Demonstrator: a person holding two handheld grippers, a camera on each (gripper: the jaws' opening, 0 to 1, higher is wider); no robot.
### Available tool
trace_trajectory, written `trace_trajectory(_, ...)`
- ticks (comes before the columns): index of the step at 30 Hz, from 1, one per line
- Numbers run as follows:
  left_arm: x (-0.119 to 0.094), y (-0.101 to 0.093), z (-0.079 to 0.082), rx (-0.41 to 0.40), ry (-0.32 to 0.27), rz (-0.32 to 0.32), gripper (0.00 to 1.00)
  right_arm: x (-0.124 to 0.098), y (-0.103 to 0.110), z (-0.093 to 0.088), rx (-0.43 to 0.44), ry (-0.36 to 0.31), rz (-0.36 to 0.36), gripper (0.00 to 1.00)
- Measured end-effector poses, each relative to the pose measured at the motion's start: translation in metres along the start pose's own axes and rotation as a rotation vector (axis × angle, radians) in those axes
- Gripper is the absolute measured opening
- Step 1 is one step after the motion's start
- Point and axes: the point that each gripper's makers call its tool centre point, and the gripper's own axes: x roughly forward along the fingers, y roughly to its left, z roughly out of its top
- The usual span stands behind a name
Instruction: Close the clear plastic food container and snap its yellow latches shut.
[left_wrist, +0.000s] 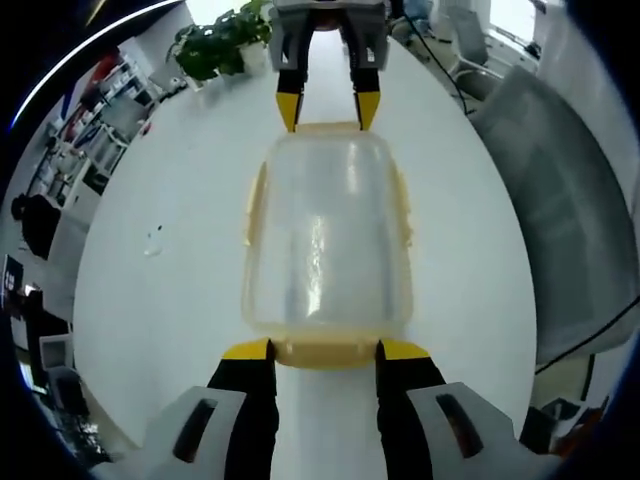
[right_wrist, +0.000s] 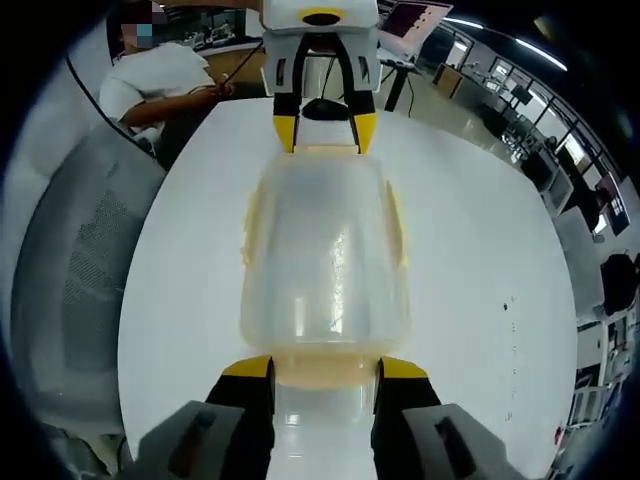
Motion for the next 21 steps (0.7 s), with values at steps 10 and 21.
trace_trajectory(10,0.009,0.001,0.019,-0.005,-0.001,0.005,0.36,-0.005,-0.003,-0.020,-0.023,0.014,0.005,0.35)
trace_trajectory(21,0.020,0.000,0.035,-0.018,-0.005,0.003,0.36,-0.011,-0.005,-0.039,-0.026,0.020,0.016,0.35)
